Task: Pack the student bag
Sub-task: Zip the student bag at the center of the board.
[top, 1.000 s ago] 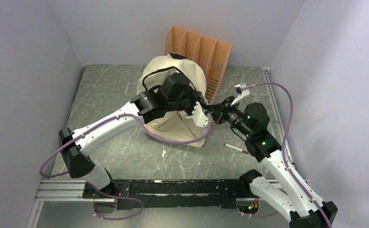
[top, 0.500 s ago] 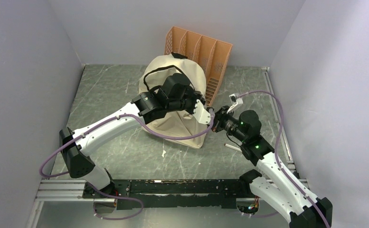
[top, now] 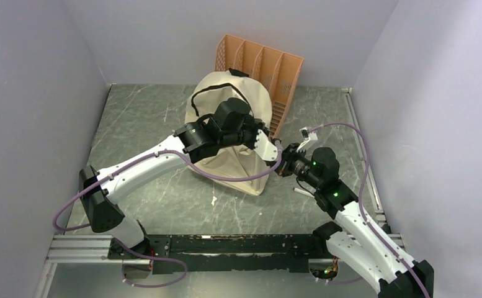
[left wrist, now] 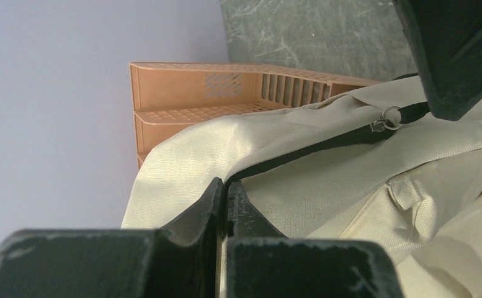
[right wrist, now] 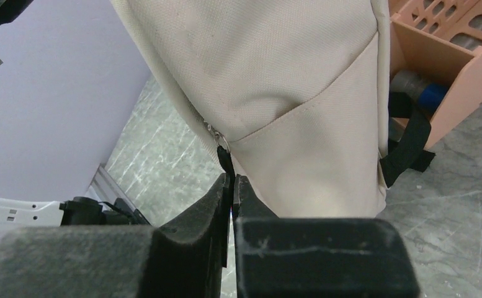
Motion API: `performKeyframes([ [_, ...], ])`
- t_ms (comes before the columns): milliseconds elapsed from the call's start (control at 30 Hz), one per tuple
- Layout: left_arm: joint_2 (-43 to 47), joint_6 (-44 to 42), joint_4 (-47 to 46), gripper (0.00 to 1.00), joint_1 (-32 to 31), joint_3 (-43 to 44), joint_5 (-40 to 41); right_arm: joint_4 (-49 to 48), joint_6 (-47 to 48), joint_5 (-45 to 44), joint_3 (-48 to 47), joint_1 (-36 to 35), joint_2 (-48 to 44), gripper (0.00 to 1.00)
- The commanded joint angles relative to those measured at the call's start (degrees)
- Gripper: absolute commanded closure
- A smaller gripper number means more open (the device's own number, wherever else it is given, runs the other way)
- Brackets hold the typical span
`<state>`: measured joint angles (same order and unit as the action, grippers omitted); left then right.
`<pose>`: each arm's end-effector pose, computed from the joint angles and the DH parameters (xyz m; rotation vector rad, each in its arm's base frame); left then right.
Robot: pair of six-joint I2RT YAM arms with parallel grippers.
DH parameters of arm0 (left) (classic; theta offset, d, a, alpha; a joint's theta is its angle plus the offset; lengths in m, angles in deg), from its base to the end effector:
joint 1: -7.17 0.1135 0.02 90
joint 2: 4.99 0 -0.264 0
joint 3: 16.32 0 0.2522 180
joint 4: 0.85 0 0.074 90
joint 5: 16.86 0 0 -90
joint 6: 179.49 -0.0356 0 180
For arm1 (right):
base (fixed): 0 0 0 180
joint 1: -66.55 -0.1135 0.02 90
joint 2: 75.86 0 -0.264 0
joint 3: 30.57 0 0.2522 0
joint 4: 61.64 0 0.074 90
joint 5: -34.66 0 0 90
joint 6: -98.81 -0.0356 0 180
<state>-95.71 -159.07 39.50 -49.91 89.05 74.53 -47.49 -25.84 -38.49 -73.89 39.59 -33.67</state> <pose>0.1997 -0.3068 0.3937 1.8008 0.9218 0.1628 0.1574 0.0916 0.2714 -0.0957 1.9080 1.0140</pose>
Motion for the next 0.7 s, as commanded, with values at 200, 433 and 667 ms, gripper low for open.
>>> performKeyframes([
  [200, 5.6, 4.1, -11.3, 0.95, 1.0, -2.2, 1.8, 10.2, 3.1, -6.6, -3.2, -0.5, -7.4, 0.53],
  [433, 9.7, 10.7, -15.2, 0.58, 1.1, -9.2, -0.3, 12.0, 7.2, -14.6, -7.2, -0.5, -9.5, 0.50],
  [667, 15.8, 20.0, -23.1, 0.35, 2.7, -15.9, 1.2, 9.8, 8.3, -18.2, -7.2, -0.5, -9.0, 0.49],
])
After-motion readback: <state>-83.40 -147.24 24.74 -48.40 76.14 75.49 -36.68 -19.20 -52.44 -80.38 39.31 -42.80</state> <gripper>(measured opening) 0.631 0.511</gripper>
